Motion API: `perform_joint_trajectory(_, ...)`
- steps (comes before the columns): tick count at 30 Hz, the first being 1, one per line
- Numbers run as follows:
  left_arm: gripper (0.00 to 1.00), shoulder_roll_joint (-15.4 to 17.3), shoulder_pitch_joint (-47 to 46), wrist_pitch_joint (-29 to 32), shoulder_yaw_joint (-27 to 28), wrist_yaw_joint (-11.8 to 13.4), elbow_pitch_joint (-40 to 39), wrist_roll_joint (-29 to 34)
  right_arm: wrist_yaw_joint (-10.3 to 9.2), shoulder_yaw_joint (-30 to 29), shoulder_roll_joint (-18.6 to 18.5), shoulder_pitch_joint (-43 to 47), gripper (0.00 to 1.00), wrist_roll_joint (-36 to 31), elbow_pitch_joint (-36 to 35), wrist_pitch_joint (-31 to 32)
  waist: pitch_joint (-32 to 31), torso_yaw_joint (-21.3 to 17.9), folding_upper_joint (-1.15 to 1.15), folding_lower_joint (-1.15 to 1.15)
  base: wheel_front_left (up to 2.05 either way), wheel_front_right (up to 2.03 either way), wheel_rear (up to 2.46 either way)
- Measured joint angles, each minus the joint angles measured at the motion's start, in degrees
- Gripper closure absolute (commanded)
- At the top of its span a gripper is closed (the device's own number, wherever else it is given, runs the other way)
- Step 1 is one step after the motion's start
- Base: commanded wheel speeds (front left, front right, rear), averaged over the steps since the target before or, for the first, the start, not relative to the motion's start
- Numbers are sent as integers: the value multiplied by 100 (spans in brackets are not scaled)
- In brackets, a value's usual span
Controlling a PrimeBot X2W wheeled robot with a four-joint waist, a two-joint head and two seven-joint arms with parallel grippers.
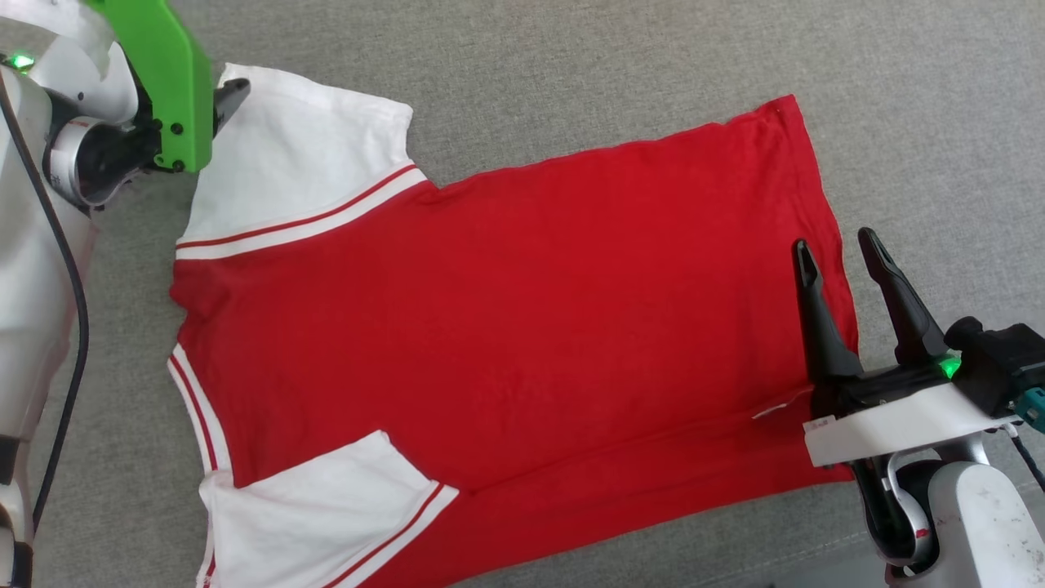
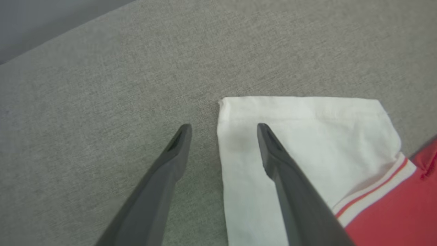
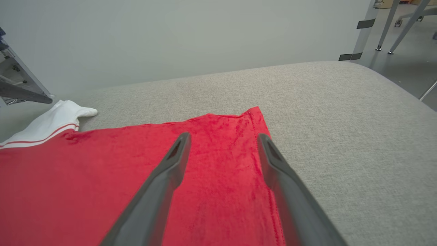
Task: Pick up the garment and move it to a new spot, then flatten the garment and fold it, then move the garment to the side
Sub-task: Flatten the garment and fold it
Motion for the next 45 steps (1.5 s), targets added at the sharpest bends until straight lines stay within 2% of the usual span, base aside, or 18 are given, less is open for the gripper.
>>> perform_joint_trajectory(7,0,129,-122,-281,-163,0,357,62,0,9,7,-90,0,0,23,-114,284,-143,0,0,0,0,0)
perform_joint_trajectory(11,0,115,-201,-314,-227,0,404,-147,0,-22,29,-91,0,-1,66,-124,378,-164,0,0,0,0,0)
perform_joint_trajectory(12,27,118,-203,-312,-266,1,391,-197,0,-34,30,-91,0,-2,81,-124,381,-160,0,0,0,0,0)
perform_joint_trajectory(13,69,122,-208,-286,-302,1,379,-294,0,-53,30,-91,0,-4,100,-124,380,-152,0,0,0,0,0)
perform_joint_trajectory(14,100,122,-208,-245,-341,1,357,-379,0,-73,30,-92,0,-10,111,-123,376,-142,0,0,0,0,0)
perform_joint_trajectory(18,100,111,-201,-223,-508,0,277,-558,0,-121,36,-110,0,-48,147,-116,347,-116,0,0,0,0,0)
perform_joint_trajectory(25,100,70,-80,-678,-505,0,377,-871,0,-165,-8,-155,0,-78,172,40,125,-67,0,0,0,0,0)
perform_joint_trajectory(28,100,87,63,-788,-519,0,215,-1089,0,-135,-256,-159,0,-73,170,378,-48,-22,0,0,0,0,0)
perform_joint_trajectory(32,100,174,286,-789,-553,0,-76,-1272,0,-38,-732,-235,0,63,172,1238,-290,52,0,0,0,0,0)
perform_joint_trajectory(37,100,252,583,-845,-530,7,-636,-1413,0,-76,-1341,-665,0,414,167,2616,-531,261,0,-1,0,0,0)
perform_joint_trajectory(41,100,276,838,-922,-495,93,-1229,-1458,0,-52,-1653,-1112,0,762,332,3804,-616,519,0,-1,0,0,0)
perform_joint_trajectory(45,100,312,1053,-926,-439,213,-1884,-1584,0,134,-2103,-1694,0,875,665,4626,-633,785,0,-1,0,0,0)
